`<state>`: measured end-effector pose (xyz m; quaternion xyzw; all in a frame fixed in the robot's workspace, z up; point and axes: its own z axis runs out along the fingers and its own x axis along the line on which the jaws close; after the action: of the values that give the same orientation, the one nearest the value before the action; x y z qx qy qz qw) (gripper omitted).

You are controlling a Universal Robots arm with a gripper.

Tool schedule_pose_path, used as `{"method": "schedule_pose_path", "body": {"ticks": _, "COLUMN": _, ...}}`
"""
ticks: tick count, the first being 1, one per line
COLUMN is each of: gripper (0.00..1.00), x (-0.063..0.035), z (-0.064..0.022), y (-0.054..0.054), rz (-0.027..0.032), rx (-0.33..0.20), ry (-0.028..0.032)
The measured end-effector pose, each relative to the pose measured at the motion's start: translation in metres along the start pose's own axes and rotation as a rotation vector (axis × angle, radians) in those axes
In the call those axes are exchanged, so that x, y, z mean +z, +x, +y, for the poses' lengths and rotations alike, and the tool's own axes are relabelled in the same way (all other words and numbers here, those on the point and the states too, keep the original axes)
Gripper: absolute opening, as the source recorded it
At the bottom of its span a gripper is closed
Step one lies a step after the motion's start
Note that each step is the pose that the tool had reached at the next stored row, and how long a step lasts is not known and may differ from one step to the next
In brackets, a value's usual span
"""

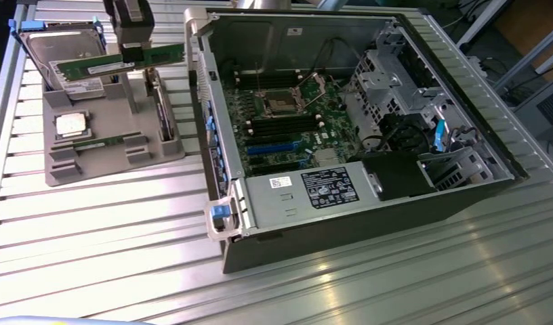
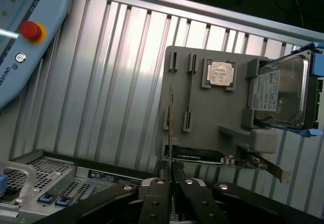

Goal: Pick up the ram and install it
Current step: 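Pick up the ram and move it above insertion slot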

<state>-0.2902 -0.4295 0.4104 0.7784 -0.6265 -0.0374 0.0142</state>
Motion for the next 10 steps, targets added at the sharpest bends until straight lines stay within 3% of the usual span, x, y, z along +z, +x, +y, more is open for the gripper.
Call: {"method": "schedule_pose_path", "body": {"ticks": 10, "gripper": 0.14, "x": -0.0013, "z": -0.0156, "y": 0.003, "rz": -0.0008, "rx": 0.000, "ry": -0.0038}}
